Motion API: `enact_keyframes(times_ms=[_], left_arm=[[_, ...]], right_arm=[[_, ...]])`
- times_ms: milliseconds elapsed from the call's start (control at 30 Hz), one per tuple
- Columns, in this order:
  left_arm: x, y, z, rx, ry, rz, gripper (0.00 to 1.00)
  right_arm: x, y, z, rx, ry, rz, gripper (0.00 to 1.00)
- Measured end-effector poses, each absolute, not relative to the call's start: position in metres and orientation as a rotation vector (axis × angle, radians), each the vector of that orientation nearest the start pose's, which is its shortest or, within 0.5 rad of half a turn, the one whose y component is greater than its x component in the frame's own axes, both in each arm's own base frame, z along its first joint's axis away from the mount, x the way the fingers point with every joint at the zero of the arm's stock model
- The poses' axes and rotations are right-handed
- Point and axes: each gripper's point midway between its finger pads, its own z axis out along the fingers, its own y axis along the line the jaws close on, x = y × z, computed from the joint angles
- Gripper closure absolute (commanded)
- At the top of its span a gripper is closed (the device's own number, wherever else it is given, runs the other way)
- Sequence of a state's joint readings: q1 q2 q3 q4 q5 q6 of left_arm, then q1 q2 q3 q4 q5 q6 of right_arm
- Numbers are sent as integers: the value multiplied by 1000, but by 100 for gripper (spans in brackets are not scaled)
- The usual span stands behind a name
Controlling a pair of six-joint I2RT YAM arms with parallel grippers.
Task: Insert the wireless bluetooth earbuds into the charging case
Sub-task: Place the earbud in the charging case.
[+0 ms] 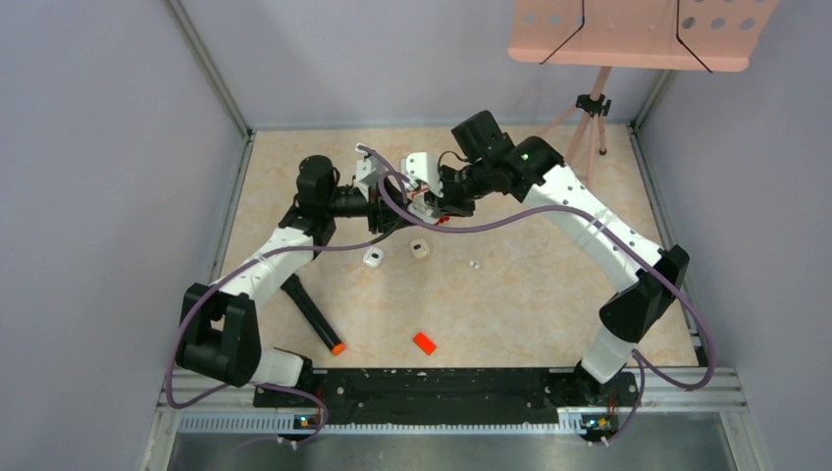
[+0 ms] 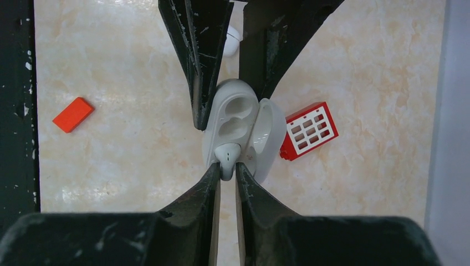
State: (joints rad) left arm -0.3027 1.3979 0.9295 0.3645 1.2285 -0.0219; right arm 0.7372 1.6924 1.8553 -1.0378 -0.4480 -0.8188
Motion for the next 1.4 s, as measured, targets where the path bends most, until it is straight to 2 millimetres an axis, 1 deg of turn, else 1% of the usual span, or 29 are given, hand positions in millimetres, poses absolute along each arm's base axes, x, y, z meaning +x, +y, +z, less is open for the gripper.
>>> enact_keyframes(times_ms=[133,333,433,500,600,733,800,833,900,967,1000,1067,1133,1200,1300,1400], left_arm=[[283,-262,263,1146,1327,-1245,100],[286,-263,268,1121,1309,-1230,100],[286,-261,268,1098,1307,-1241,100],[286,-260,269,1074,1314,-1256,100],[286,-260,276,1036,1308,-1278,100],[286,-260,287,989,1288,-1309,100],[289,-261,294,951,1281,-1313,100],[290,-261,298,929,1280,-1315,100],[292,-260,303,898,1278,-1321,100],[293,-260,306,870,1283,-1334,100],[294,-260,307,855,1288,-1338,100],[298,-258,309,811,1309,-1350,100],[302,-256,311,770,1326,-1355,100],[308,-250,314,706,1354,-1357,100],[318,-237,321,616,1384,-1338,100],[328,-216,328,530,1406,-1300,100]], right_arm=[[280,319,273,-1794,1566,503,74],[281,317,277,-1787,1568,486,71],[280,314,284,-1780,1561,474,71],[278,312,294,-1766,1545,463,70],[273,306,313,-1724,1518,454,69],[274,298,346,-1578,1515,471,67],[283,292,362,-1462,1541,500,67],[292,286,368,-1387,1559,521,66],[311,269,370,-1259,1620,551,66],[326,253,359,-1173,1686,584,67],[332,246,349,-1144,1723,600,67],[336,234,321,-1116,1808,623,69],[330,230,283,-1126,1902,659,73],[316,226,238,-1135,2025,700,78],[298,216,179,-1111,2217,729,80],[290,207,136,-1088,2357,712,80]])
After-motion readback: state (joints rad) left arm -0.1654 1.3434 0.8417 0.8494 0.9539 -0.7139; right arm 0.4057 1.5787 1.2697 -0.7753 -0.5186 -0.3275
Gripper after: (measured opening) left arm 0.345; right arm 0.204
